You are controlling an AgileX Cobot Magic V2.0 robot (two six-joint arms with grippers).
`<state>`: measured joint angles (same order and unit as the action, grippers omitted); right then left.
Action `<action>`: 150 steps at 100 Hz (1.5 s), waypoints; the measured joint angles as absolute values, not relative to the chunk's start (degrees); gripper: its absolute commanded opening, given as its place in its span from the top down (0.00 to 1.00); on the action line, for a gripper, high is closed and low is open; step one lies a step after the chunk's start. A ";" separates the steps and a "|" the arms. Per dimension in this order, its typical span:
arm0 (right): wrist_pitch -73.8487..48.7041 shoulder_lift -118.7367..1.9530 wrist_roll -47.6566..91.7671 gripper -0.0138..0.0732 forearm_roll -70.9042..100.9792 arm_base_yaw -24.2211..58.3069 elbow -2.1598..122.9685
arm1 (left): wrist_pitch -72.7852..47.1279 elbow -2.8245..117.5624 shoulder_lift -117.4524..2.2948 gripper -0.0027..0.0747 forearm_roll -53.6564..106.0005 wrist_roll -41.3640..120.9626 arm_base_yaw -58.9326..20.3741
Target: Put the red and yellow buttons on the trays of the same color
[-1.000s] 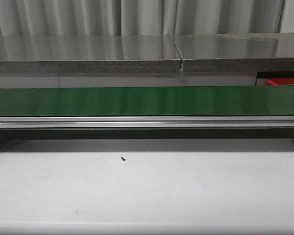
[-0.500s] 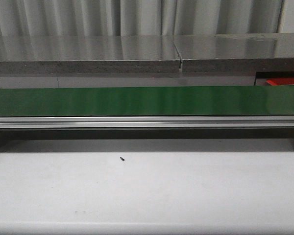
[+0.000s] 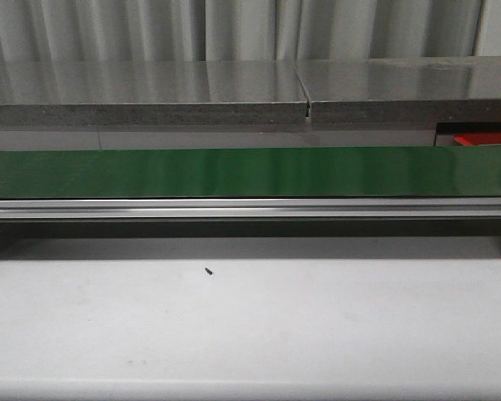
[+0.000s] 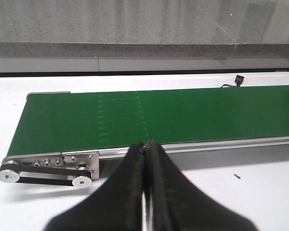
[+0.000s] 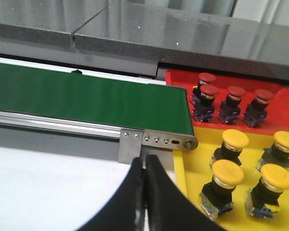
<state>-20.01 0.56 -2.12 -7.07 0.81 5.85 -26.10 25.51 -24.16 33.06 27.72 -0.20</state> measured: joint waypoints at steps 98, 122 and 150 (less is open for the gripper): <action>-6.83 0.56 -2.74 0.95 -7.21 0.81 -1.56 | -26.10 25.51 -24.16 0.99 33.06 27.72 -0.20; -6.83 0.56 -2.74 0.95 -7.21 0.81 -1.56 | -26.10 25.51 -24.16 0.99 33.06 27.72 -0.20; -6.83 0.56 -2.74 0.95 -7.21 0.81 -1.56 | -26.10 25.51 -24.16 0.99 33.06 27.72 -0.20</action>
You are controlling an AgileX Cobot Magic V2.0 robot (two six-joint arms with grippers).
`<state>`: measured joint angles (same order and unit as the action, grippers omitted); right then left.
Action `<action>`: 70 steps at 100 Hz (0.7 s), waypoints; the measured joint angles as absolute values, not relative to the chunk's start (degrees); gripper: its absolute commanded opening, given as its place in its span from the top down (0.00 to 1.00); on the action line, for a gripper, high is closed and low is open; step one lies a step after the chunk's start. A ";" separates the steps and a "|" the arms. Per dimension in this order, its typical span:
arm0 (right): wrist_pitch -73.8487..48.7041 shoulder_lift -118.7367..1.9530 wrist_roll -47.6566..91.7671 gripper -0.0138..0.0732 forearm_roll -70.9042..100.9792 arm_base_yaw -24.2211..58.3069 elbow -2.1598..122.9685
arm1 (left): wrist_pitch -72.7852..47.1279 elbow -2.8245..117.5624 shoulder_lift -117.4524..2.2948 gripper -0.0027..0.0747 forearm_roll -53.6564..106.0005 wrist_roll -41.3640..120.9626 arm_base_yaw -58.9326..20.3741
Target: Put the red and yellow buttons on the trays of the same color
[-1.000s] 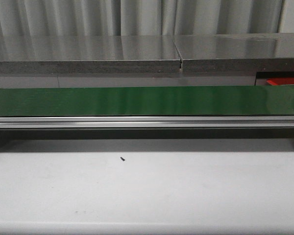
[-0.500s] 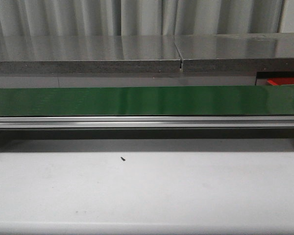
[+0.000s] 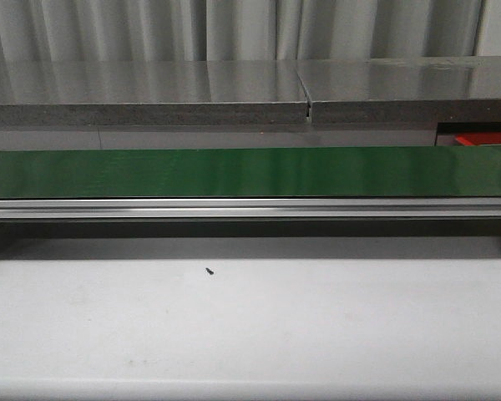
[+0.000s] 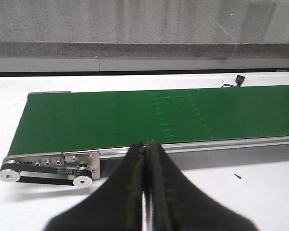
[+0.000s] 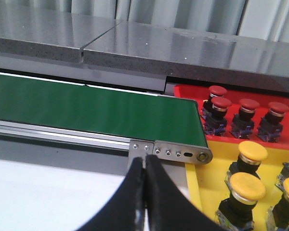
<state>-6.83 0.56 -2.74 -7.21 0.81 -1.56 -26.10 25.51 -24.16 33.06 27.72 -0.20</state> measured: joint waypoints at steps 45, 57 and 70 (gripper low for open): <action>-6.83 0.56 -2.74 0.95 -7.21 0.81 -1.56 | -17.52 21.93 -19.15 0.99 14.37 13.14 -2.15; -6.83 0.56 -2.74 0.95 -7.21 0.81 -1.56 | -13.32 17.25 -15.97 0.99 6.72 6.08 -3.62; -6.83 0.56 -2.74 0.95 -7.21 0.81 -1.56 | -10.21 12.12 -11.44 0.99 3.92 2.82 -4.25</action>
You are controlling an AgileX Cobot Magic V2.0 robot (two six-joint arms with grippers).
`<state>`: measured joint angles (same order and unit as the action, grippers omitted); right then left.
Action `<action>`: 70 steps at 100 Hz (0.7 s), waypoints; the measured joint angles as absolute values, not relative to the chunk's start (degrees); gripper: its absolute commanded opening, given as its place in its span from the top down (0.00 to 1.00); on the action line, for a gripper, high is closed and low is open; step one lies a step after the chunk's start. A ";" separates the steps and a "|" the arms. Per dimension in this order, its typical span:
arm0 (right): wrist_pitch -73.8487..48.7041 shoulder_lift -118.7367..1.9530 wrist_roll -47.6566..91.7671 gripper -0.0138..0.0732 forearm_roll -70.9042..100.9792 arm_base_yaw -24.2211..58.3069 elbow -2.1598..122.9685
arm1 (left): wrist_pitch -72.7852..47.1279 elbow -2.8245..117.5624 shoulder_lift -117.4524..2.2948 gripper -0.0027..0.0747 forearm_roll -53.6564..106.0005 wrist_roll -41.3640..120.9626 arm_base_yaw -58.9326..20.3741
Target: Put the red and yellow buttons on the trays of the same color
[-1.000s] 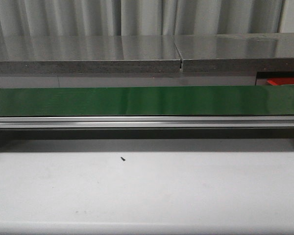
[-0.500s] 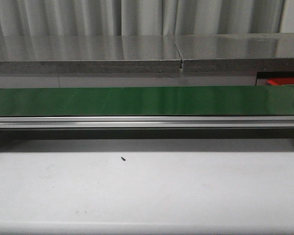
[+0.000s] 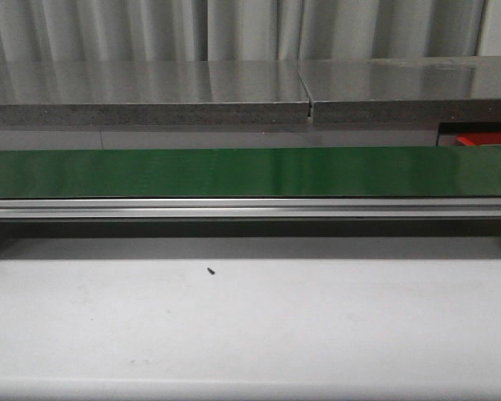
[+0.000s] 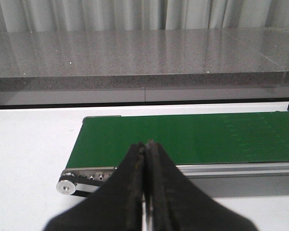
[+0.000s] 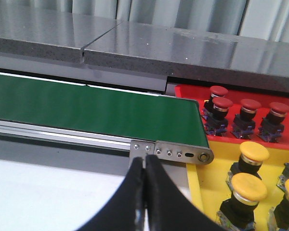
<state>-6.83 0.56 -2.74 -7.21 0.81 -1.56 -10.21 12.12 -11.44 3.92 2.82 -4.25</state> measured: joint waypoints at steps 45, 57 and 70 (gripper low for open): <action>-6.83 0.56 -2.74 0.95 -7.21 0.81 -1.56 | -8.70 0.30 0.34 0.99 3.32 2.17 -4.25; -6.83 0.56 -2.74 0.95 -7.21 0.81 -1.56 | -7.11 -0.04 0.34 0.99 3.23 2.17 -4.25; -6.83 0.56 -2.74 0.95 -7.21 0.81 -1.56 | -3.91 -0.03 0.34 0.99 3.23 2.09 -4.25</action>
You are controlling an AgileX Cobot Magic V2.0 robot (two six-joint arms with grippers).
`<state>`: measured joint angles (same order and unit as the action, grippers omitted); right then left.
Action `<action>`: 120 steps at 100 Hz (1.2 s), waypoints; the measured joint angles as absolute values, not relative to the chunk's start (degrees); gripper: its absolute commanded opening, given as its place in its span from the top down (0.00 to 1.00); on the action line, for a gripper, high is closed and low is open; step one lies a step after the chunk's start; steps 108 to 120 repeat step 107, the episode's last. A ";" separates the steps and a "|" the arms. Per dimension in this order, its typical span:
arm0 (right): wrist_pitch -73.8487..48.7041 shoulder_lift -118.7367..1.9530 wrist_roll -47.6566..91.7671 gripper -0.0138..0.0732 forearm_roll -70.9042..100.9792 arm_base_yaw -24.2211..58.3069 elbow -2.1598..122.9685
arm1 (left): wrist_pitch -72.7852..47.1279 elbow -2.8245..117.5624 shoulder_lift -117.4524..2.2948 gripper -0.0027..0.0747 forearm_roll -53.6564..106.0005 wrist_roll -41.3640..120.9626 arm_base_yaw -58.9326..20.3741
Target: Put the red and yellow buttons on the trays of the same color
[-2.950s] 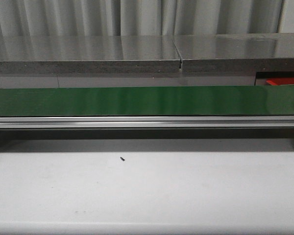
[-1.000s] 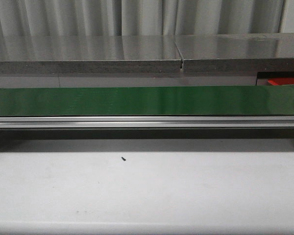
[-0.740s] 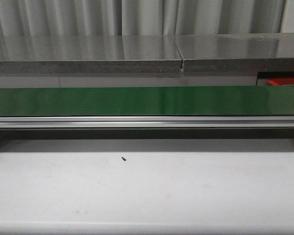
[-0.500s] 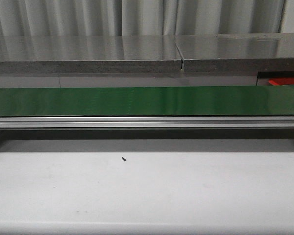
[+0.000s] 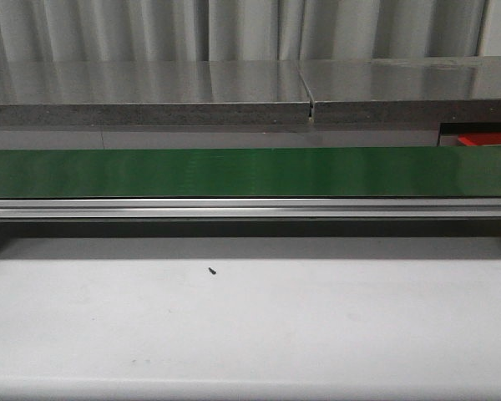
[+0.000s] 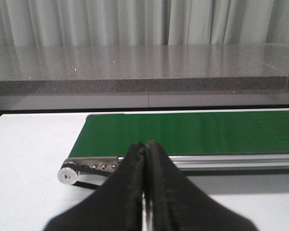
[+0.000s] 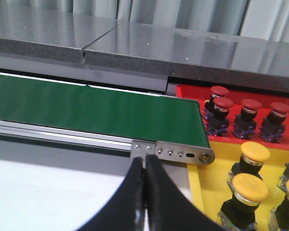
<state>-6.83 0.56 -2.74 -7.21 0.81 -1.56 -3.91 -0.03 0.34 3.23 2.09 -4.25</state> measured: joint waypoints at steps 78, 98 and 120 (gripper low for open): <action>-6.83 0.56 -2.74 0.95 -7.14 0.81 -1.56 | -2.98 -0.03 0.34 0.99 3.23 2.09 -4.25; -6.83 0.56 -2.74 0.95 -7.14 0.81 -1.56 | -2.98 -0.03 0.34 0.99 3.23 2.09 -4.25; -6.83 0.56 -2.74 0.95 -7.14 0.81 -1.56 | -2.98 -0.03 0.34 0.99 3.23 2.09 -4.25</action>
